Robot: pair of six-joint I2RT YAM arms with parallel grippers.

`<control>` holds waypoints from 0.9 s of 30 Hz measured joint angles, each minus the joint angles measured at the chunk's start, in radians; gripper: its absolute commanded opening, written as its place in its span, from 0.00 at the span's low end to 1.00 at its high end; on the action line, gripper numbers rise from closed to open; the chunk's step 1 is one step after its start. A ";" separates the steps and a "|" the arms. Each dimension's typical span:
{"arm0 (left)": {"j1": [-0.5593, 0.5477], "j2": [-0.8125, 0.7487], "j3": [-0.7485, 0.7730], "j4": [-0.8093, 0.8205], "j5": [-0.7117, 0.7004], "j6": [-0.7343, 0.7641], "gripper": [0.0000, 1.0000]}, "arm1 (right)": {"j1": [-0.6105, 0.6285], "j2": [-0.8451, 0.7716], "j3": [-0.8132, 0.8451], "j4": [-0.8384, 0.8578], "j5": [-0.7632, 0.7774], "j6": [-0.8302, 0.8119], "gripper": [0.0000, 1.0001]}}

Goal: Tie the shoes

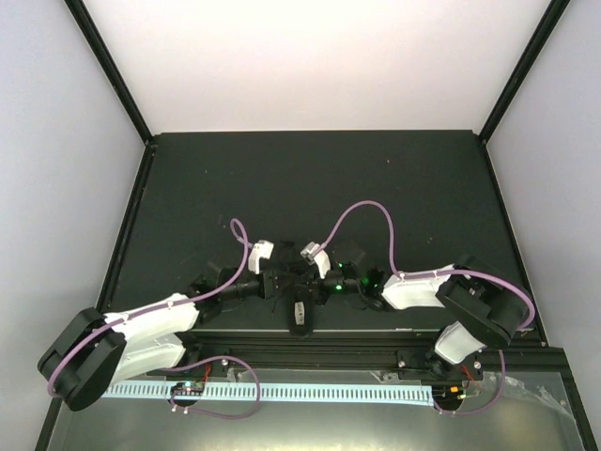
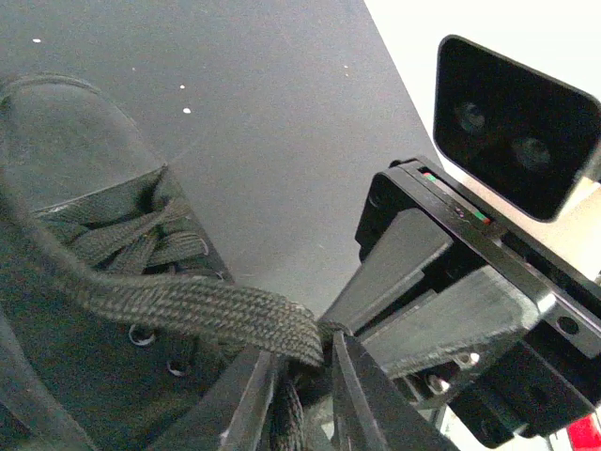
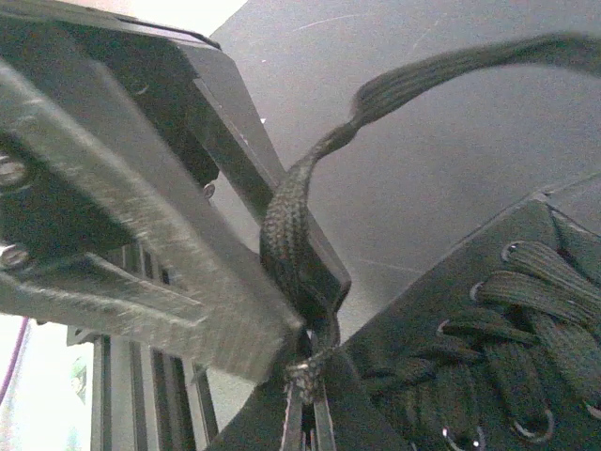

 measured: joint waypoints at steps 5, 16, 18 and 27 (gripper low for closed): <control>0.009 -0.020 0.000 -0.027 0.019 0.013 0.48 | 0.000 -0.009 -0.018 0.024 0.033 0.006 0.02; 0.133 -0.338 -0.033 -0.252 0.023 0.116 0.50 | 0.000 -0.026 -0.031 0.030 0.044 0.008 0.02; 0.167 -0.369 -0.061 -0.269 0.019 0.118 0.47 | 0.000 -0.027 -0.032 0.031 0.043 0.008 0.02; 0.255 -0.254 -0.105 -0.274 0.030 0.141 0.42 | 0.000 -0.033 -0.038 0.032 0.043 0.008 0.02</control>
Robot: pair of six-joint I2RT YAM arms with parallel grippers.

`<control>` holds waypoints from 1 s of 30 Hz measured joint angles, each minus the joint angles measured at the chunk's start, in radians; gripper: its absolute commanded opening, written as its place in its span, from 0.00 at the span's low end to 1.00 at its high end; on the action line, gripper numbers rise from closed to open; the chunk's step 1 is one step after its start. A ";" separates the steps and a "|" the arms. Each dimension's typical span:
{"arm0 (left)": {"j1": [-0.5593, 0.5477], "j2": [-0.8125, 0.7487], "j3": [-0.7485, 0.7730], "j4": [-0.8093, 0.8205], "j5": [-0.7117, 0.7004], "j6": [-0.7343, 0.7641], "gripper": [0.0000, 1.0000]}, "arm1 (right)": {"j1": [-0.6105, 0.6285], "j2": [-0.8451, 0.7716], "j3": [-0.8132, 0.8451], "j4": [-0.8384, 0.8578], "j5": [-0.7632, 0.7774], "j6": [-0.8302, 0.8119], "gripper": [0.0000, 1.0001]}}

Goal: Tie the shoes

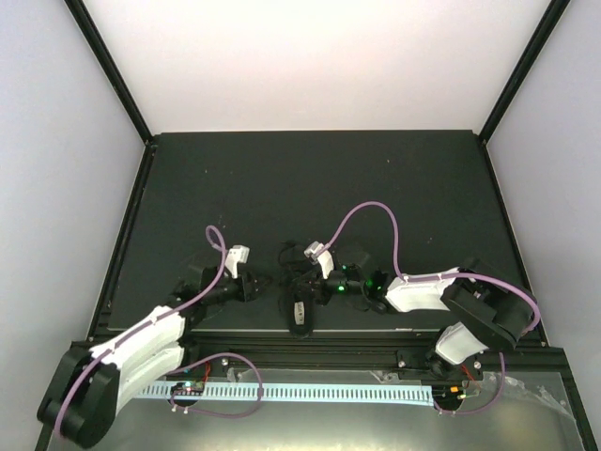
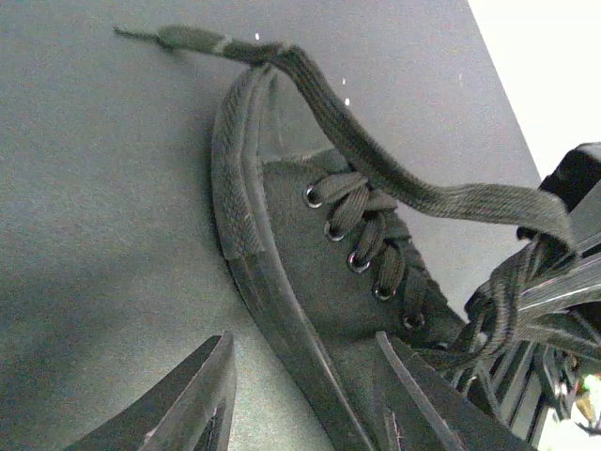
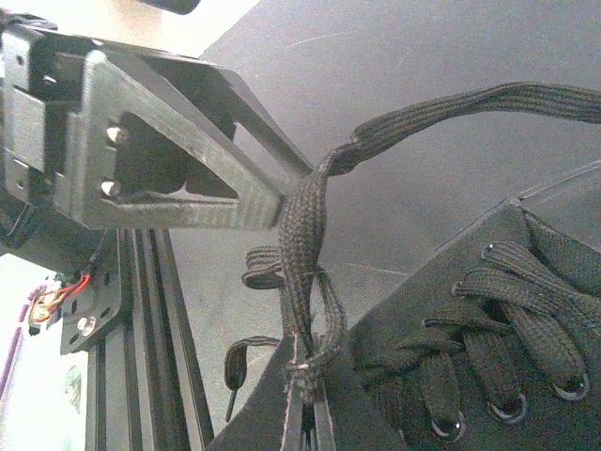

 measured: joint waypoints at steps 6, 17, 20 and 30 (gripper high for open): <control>0.004 0.205 0.084 0.017 0.098 0.096 0.42 | 0.000 0.000 0.000 0.000 -0.001 0.000 0.02; 0.004 0.373 0.141 0.123 0.290 0.195 0.44 | 0.000 0.000 0.000 -0.002 -0.003 0.000 0.02; 0.004 0.385 0.141 0.152 0.331 0.197 0.45 | 0.000 0.000 0.002 -0.006 -0.002 0.000 0.02; -0.011 0.447 0.150 0.183 0.381 0.206 0.39 | 0.000 0.000 0.009 -0.016 -0.002 0.000 0.02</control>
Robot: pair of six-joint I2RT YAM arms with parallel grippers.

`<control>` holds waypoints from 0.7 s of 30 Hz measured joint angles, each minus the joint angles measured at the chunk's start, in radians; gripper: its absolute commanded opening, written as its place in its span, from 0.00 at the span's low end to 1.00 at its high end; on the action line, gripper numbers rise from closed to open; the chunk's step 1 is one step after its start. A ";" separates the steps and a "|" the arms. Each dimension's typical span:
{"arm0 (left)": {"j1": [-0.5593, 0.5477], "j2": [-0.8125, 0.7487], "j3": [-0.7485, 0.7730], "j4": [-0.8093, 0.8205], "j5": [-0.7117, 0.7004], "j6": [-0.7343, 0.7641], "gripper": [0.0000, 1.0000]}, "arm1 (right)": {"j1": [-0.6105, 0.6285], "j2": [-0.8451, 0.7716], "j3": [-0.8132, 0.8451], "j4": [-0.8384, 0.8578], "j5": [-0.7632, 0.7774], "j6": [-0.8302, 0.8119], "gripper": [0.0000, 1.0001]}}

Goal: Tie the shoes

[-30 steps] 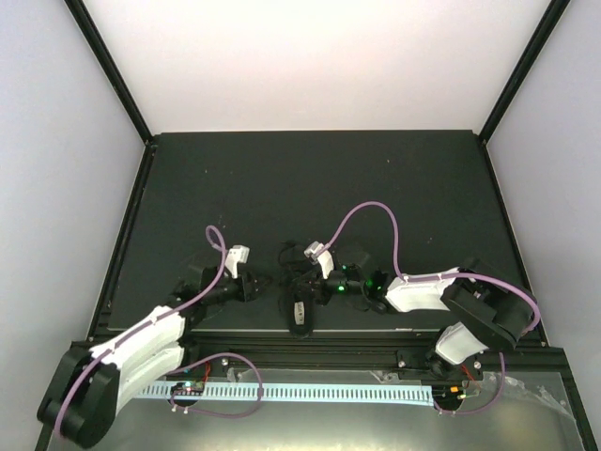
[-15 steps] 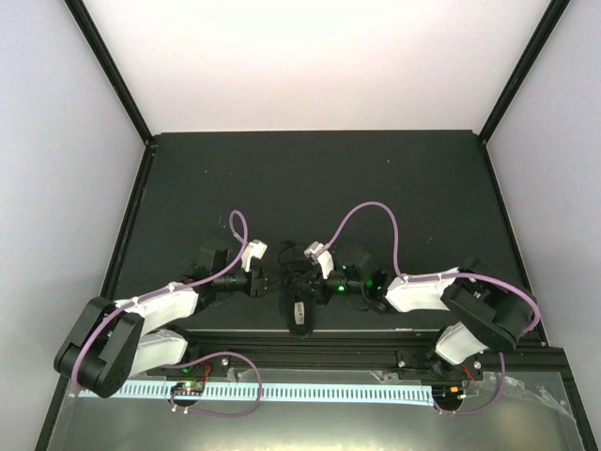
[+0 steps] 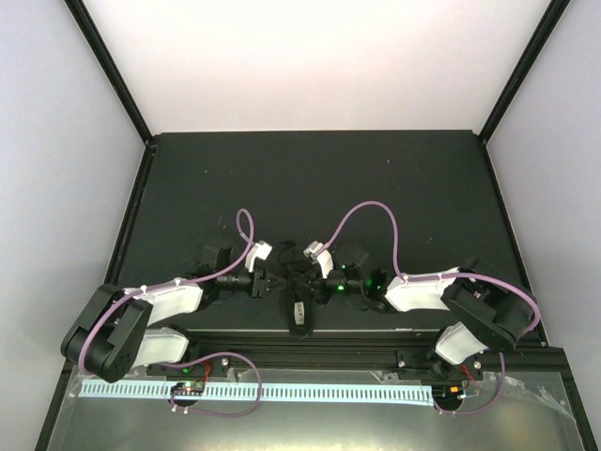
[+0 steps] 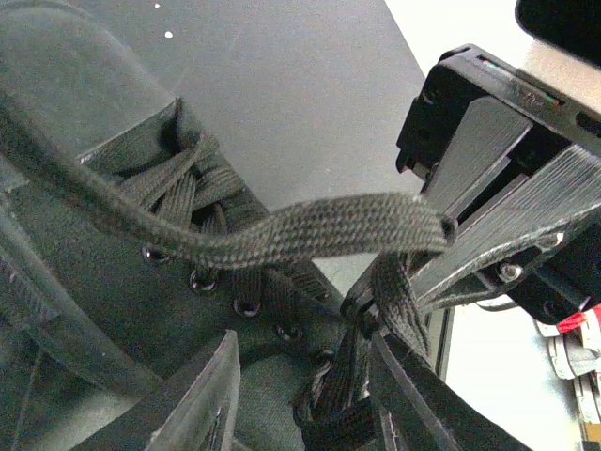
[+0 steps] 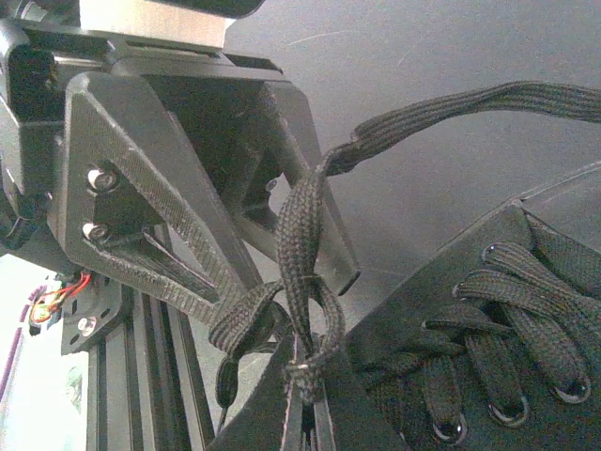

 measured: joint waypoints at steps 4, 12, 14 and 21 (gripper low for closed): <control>-0.003 0.018 0.022 0.000 0.003 0.007 0.33 | 0.000 0.000 0.000 0.000 0.000 0.000 0.02; -0.016 0.064 0.048 0.000 0.009 0.031 0.27 | 0.000 0.000 0.000 -0.007 0.000 0.001 0.02; -0.019 0.067 0.048 0.000 0.009 0.032 0.28 | 0.000 0.000 0.000 -0.007 0.000 0.001 0.02; -0.021 0.069 0.048 0.000 0.010 0.035 0.25 | -0.001 0.000 0.000 -0.008 0.003 0.009 0.02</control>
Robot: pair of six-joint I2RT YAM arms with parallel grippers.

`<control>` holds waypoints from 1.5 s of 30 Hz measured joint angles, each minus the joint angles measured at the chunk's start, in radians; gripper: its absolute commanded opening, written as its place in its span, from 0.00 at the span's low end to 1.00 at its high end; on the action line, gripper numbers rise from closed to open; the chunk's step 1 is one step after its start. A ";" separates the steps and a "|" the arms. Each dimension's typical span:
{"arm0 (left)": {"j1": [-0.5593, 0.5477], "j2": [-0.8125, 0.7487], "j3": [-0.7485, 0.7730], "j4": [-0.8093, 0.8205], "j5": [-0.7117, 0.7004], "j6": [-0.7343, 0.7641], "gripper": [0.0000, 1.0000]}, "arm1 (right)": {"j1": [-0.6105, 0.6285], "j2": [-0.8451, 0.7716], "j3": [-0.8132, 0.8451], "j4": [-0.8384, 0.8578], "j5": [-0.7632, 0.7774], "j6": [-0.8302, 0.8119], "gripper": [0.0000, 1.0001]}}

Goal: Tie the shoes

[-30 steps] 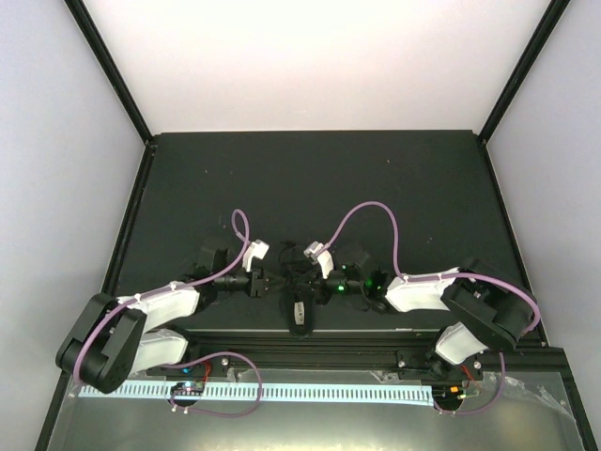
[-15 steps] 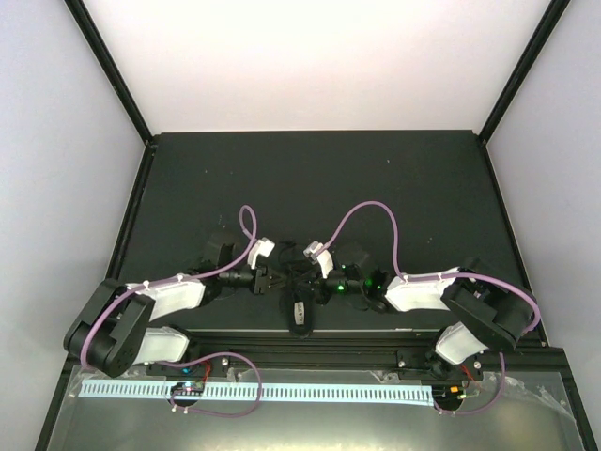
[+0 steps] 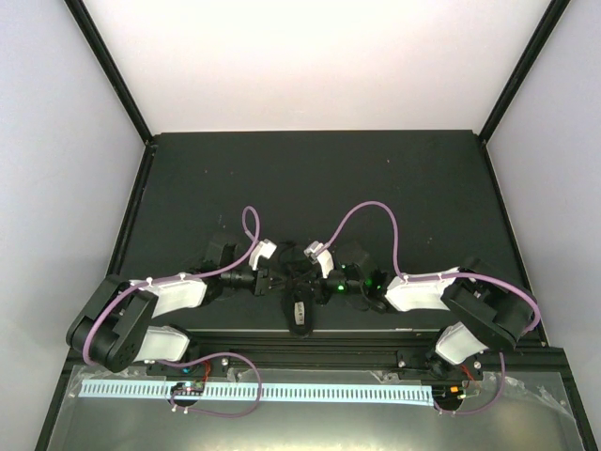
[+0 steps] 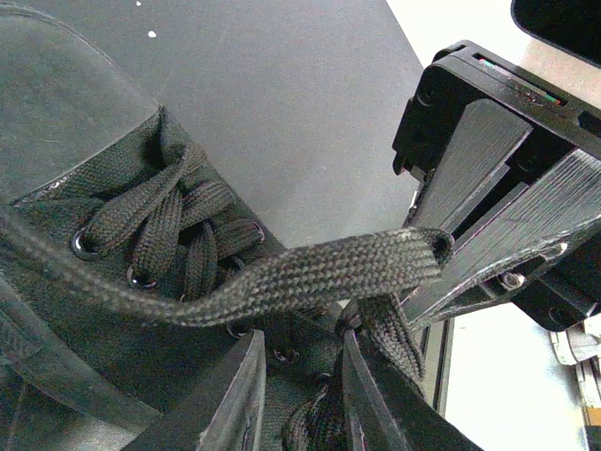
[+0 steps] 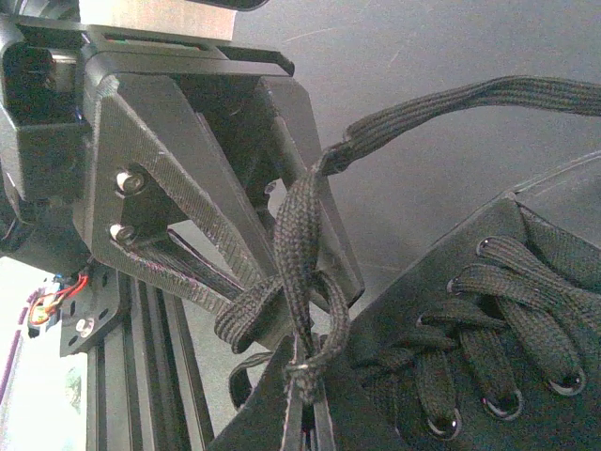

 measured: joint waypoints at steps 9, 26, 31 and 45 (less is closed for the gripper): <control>-0.005 -0.005 -0.004 0.000 0.000 0.000 0.25 | 0.000 0.000 0.000 0.001 0.007 0.025 0.02; -0.031 -0.007 -0.004 -0.031 -0.028 0.023 0.27 | 0.000 0.000 0.006 -0.008 0.006 0.047 0.01; -0.033 -0.004 -0.002 -0.039 -0.034 0.026 0.29 | 0.000 0.001 0.009 -0.014 0.005 0.047 0.02; -0.072 0.035 0.026 -0.036 -0.020 0.028 0.21 | -0.005 0.006 0.014 -0.015 0.013 0.047 0.02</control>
